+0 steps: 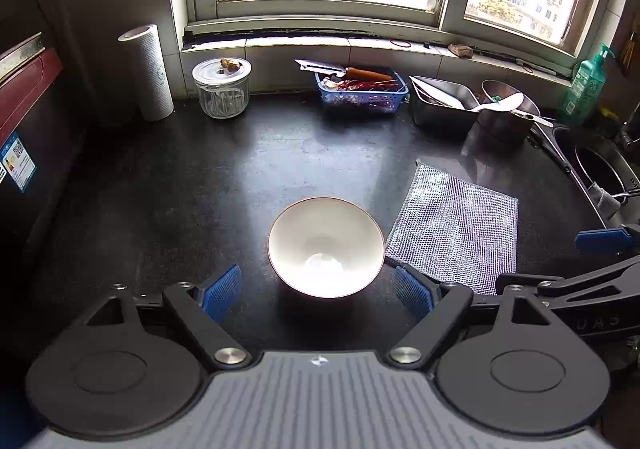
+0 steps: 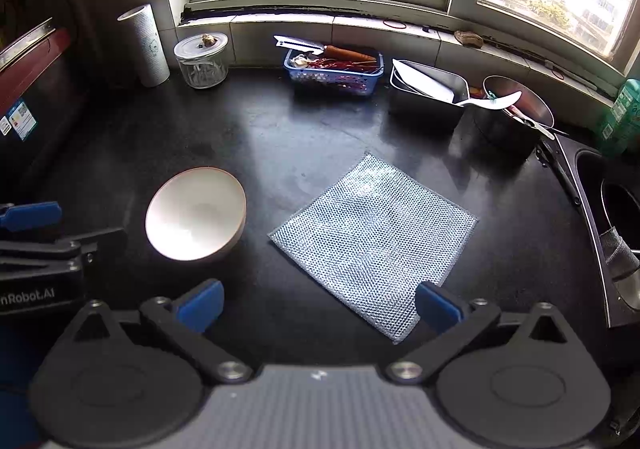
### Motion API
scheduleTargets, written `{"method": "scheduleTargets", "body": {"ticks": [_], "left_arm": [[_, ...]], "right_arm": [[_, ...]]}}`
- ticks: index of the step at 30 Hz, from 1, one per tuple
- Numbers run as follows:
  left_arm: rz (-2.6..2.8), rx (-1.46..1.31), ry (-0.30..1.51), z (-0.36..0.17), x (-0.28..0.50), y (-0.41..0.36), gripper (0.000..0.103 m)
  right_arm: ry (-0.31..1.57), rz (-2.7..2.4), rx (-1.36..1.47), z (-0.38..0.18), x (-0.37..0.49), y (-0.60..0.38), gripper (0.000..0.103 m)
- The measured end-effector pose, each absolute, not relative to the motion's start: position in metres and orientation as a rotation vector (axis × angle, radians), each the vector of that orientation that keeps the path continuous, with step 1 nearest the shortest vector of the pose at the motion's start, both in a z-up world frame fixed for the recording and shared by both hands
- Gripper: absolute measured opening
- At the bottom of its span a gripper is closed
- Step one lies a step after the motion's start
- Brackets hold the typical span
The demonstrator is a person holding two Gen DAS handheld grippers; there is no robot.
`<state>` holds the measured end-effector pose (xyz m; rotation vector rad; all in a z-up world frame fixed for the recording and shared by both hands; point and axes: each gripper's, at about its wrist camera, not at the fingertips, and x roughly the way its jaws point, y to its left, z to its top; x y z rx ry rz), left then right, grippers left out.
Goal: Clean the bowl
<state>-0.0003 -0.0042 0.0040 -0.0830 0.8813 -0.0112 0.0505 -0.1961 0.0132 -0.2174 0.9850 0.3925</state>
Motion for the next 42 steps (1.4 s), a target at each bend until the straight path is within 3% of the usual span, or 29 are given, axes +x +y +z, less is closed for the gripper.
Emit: {"method": "scheduleTargets", "body": {"ticks": [42], "left_arm": [[-0.005, -0.079, 0.900, 0.001, 0.007, -0.019, 0.084]], "right_arm": [[0.998, 0.388, -0.229, 0.014, 0.056, -0.192, 0.102]]}}
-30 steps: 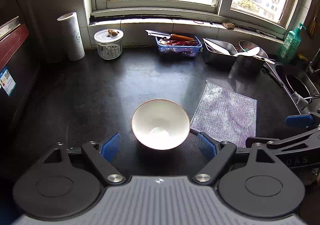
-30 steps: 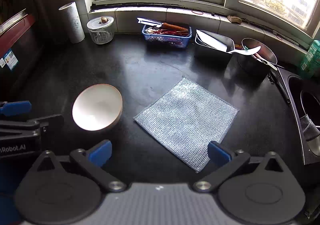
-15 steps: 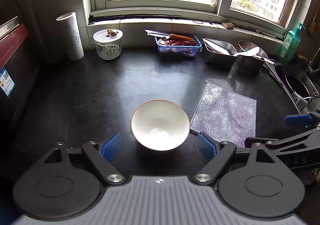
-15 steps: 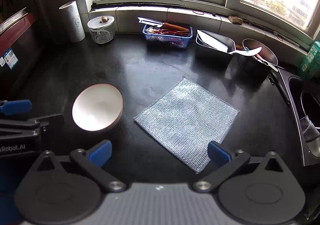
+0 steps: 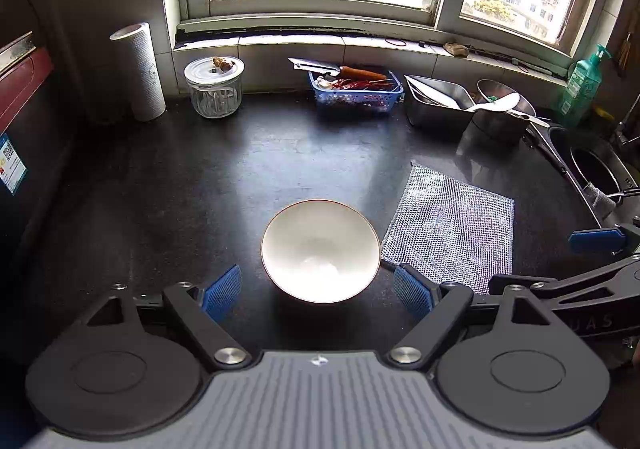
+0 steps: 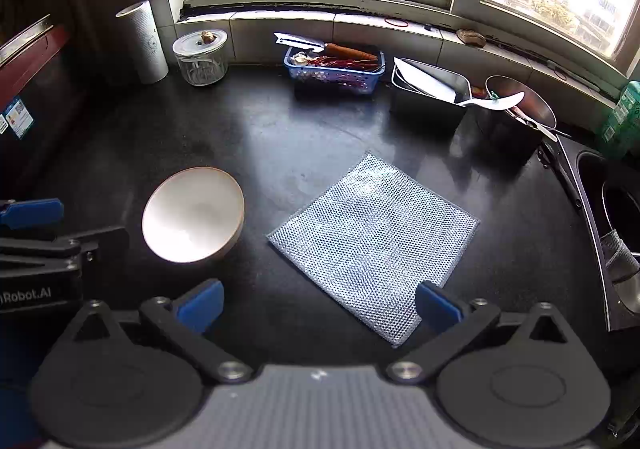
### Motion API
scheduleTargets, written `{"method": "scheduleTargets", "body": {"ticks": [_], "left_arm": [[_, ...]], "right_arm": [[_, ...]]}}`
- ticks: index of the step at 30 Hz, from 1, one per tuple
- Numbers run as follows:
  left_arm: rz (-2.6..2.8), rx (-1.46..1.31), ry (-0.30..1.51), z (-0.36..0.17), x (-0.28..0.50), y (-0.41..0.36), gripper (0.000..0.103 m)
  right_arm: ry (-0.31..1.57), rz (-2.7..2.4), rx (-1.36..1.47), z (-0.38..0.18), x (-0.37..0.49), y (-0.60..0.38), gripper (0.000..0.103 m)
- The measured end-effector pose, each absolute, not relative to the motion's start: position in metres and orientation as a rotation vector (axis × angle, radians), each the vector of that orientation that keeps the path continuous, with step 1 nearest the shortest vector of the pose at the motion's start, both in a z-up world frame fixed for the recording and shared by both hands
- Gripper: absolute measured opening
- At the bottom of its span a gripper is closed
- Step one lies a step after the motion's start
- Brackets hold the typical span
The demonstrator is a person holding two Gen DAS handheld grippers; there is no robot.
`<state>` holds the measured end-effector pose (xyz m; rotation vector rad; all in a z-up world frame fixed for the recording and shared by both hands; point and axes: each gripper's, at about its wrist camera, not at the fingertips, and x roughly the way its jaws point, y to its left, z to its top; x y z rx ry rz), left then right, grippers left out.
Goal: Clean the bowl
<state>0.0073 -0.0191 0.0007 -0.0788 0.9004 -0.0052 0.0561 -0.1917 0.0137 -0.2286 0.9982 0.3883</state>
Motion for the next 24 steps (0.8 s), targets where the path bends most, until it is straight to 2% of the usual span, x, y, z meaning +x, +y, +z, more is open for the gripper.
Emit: {"method": "scheduleTargets", "body": {"ticks": [12, 24], "left_arm": [[-0.023, -0.080, 0.909, -0.006, 0.016, -0.017, 0.084], [-0.068, -0.112, 0.883, -0.035, 0.028, -0.005, 0.084]], "right_arm": [[1.007, 0.384, -0.227, 0.011, 0.063, -0.193, 0.102], [0.978, 0.431, -0.198, -0.013, 0.085, -0.210, 0.102]]}}
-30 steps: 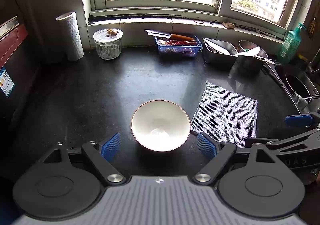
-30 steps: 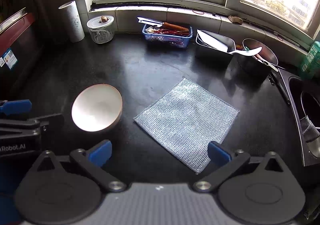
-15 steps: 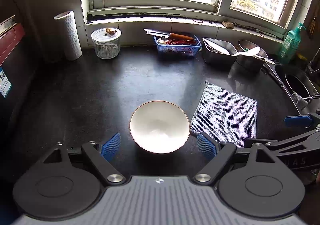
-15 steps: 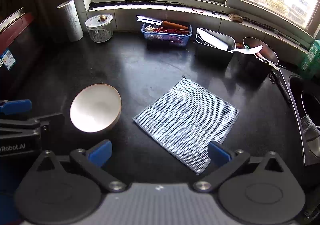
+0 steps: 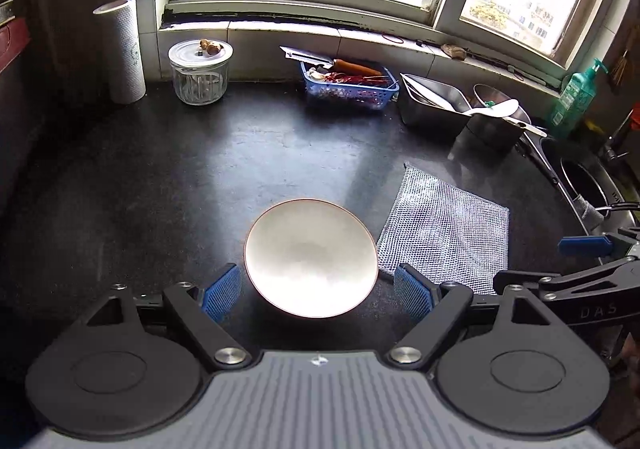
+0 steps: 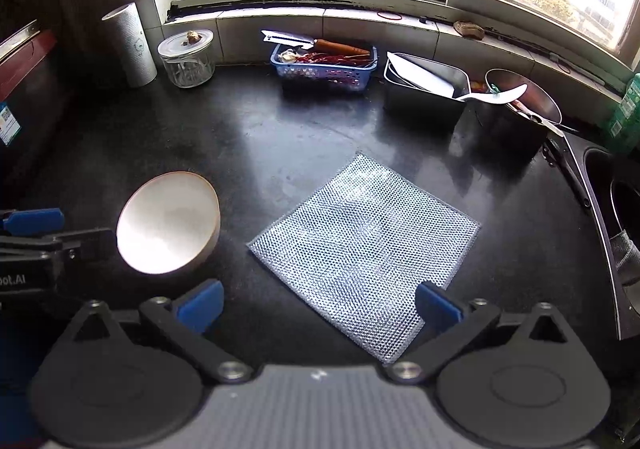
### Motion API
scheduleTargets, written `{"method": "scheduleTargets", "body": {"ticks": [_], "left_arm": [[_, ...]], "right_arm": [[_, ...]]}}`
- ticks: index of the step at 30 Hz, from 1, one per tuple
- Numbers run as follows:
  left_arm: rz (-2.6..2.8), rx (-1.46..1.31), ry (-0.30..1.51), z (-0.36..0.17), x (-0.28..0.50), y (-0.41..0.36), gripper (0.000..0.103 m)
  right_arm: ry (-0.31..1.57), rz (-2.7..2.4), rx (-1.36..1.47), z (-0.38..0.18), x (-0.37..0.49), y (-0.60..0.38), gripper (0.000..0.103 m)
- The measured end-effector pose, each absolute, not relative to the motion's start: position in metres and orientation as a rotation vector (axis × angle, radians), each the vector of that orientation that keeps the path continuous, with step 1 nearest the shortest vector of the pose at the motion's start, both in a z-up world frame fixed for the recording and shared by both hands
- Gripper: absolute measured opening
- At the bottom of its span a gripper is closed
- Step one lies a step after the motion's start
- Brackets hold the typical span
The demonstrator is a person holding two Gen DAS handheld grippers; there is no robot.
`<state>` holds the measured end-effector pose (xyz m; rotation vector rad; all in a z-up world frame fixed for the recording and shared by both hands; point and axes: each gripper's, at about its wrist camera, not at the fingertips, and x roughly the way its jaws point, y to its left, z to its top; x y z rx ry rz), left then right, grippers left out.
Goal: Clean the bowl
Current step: 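Grasp the white bowl rim with the left gripper while the right gripper approaches the mesh cloth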
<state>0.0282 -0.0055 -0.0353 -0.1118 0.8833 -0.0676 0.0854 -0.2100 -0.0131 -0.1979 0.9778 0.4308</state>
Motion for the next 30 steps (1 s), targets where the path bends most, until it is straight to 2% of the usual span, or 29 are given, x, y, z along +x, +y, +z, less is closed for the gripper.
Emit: {"method": "scheduleTargets", "body": {"ticks": [8, 17, 25, 30], "left_arm": [[-0.033, -0.129, 0.971, -0.056, 0.045, -0.006, 0.084], [0.083, -0.154, 1.006, -0.084, 0.059, -0.003, 0.084], [0.144, -0.230, 1.017, -0.102, 0.066, 0.006, 0.084], [0.097, -0.298, 1.033, -0.114, 0.069, 0.020, 0.073]], "right_arm": [[0.917, 0.495, -0.292, -0.038, 0.107, -0.212, 0.102], [0.954, 0.555, -0.309, -0.071, 0.143, -0.216, 0.102], [0.981, 0.647, -0.305, -0.093, 0.157, -0.226, 0.093], [0.983, 0.641, -0.302, -0.100, 0.161, -0.228, 0.090]]}}
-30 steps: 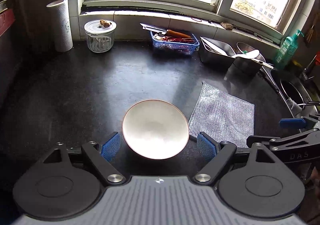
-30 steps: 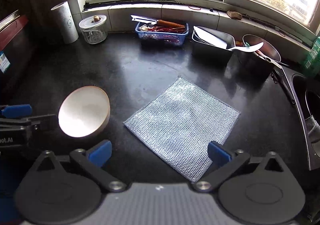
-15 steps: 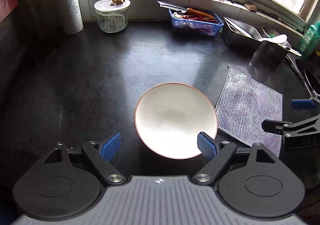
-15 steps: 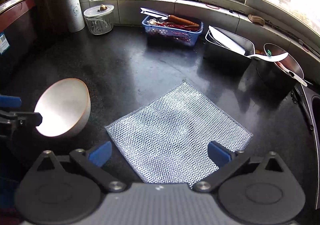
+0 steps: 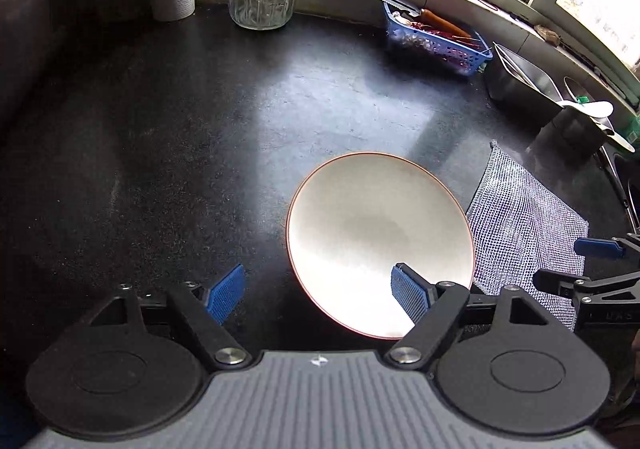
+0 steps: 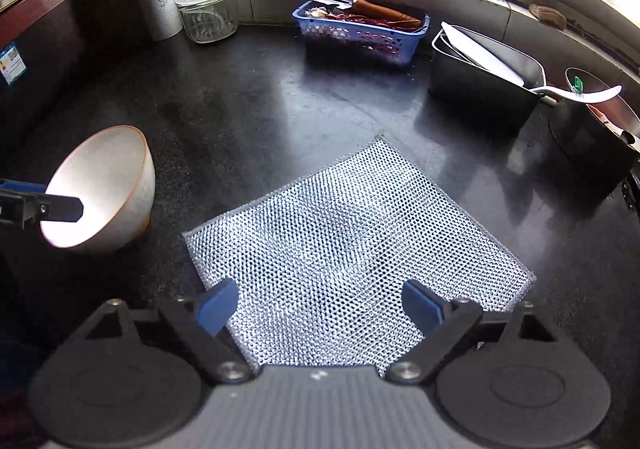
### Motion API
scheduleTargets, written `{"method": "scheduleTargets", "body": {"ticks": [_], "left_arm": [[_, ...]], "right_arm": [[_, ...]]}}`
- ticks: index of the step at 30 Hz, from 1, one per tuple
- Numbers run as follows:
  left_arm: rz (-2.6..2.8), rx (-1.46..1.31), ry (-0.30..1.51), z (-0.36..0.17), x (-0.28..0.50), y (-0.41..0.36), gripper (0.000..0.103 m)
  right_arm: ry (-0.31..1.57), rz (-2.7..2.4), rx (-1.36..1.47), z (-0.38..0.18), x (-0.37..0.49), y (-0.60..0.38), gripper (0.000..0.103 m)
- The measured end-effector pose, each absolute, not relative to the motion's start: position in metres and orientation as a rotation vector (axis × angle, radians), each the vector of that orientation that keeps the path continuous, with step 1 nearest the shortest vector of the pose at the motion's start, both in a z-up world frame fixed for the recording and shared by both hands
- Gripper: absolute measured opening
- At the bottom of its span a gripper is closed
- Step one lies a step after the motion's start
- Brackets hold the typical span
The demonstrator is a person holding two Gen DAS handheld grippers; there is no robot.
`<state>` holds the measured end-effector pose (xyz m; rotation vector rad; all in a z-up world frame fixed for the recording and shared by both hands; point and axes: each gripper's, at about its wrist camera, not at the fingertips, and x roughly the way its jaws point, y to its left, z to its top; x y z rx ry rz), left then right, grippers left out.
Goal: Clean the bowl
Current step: 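Grasp the white bowl rim with the left gripper while the right gripper approaches the mesh cloth, then lower the right gripper onto the mesh cloth edge and close on it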
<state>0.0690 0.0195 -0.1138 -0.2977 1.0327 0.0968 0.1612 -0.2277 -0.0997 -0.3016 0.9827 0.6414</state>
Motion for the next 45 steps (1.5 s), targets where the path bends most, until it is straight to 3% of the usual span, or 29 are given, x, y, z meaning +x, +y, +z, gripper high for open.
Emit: {"method": "scheduleTargets", "body": {"ticks": [5, 8, 13, 25, 39, 45], "left_arm": [[0.023, -0.311, 1.053, -0.120, 0.075, 0.030, 0.055], [-0.023, -0.322, 1.067, -0.124, 0.079, 0.034, 0.036], [-0.053, -0.326, 1.066, -0.127, 0.083, 0.039, 0.019], [-0.037, -0.332, 1.036, -0.126, 0.085, 0.040, 0.007], [0.013, -0.316, 1.013, -0.123, 0.096, 0.040, 0.006], [0.008, -0.319, 1.016, -0.124, 0.099, 0.040, 0.006]], "right_arm": [[0.976, 0.608, -0.297, -0.101, 0.162, -0.225, 0.089], [0.982, 0.586, -0.298, -0.103, 0.163, -0.223, 0.087], [1.000, 0.573, -0.309, -0.105, 0.164, -0.222, 0.084], [1.003, 0.589, -0.343, -0.106, 0.177, -0.225, 0.085], [1.030, 0.592, -0.371, -0.124, 0.190, -0.230, 0.087], [1.019, 0.567, -0.411, -0.126, 0.195, -0.227, 0.095]]}}
